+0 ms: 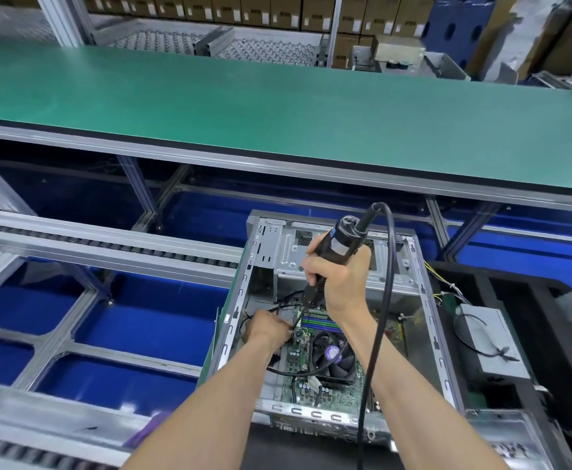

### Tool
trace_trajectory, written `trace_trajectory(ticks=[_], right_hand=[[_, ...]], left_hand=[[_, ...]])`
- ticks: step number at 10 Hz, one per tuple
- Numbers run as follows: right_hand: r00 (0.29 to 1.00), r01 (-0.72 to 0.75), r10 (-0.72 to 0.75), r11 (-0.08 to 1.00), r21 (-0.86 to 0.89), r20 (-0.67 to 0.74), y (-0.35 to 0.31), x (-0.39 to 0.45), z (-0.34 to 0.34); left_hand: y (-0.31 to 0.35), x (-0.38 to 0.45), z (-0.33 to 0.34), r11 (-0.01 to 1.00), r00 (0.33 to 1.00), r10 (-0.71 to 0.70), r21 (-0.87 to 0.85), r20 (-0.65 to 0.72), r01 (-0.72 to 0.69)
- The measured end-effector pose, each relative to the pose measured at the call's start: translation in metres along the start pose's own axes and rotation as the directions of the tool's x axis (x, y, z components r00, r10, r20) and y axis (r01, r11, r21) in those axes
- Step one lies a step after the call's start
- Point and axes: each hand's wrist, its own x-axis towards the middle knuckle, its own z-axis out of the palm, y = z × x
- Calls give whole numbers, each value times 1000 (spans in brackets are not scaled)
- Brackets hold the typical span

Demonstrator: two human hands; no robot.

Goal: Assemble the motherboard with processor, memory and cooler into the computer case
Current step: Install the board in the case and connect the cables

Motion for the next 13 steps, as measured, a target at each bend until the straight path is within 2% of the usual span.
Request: trace_trajectory(ticks=[2, 4, 6, 7, 8, 9, 10, 11, 12, 13], right_hand=[[1000, -9, 10, 999, -40, 17, 5, -3, 4], [992, 2, 13, 993, -122, 129, 10, -2, 9], [996, -18, 32, 983, -183, 78, 18, 0, 15], [994, 39, -22, 985, -166, 106, 14, 1, 13], [988, 38, -13, 987, -159, 154, 11, 4, 10], [961, -14, 62, 984, -176, 268, 9, 9, 7], [944, -26, 96, 975, -221, 315, 9, 11, 10], [947, -44, 113, 973, -228, 299, 11, 11, 15], [952, -55, 122, 971, -232, 282, 12, 13, 15], [955, -52, 115, 973, -226, 273, 12, 16, 14]], left_hand=[[-4, 4, 1, 998, 999, 40, -54, 30, -39], [-5, 3, 1, 998, 998, 49, -43, 24, -48], [-8, 12, 6, 996, 999, -34, -80, -5, 34], [2, -6, -1, 868, 987, 91, 475, 133, -145], [-11, -7, -6, 754, 945, 261, 569, 198, -328], [-7, -7, -12, 770, 942, 316, 549, 116, -326], [-4, -5, -11, 671, 947, 292, 676, 135, -303], [0, -4, -10, 685, 946, 300, 662, 124, -304], [0, -12, -3, 725, 964, 208, 635, 166, -266], [-3, -12, -2, 779, 951, 247, 546, 185, -308]])
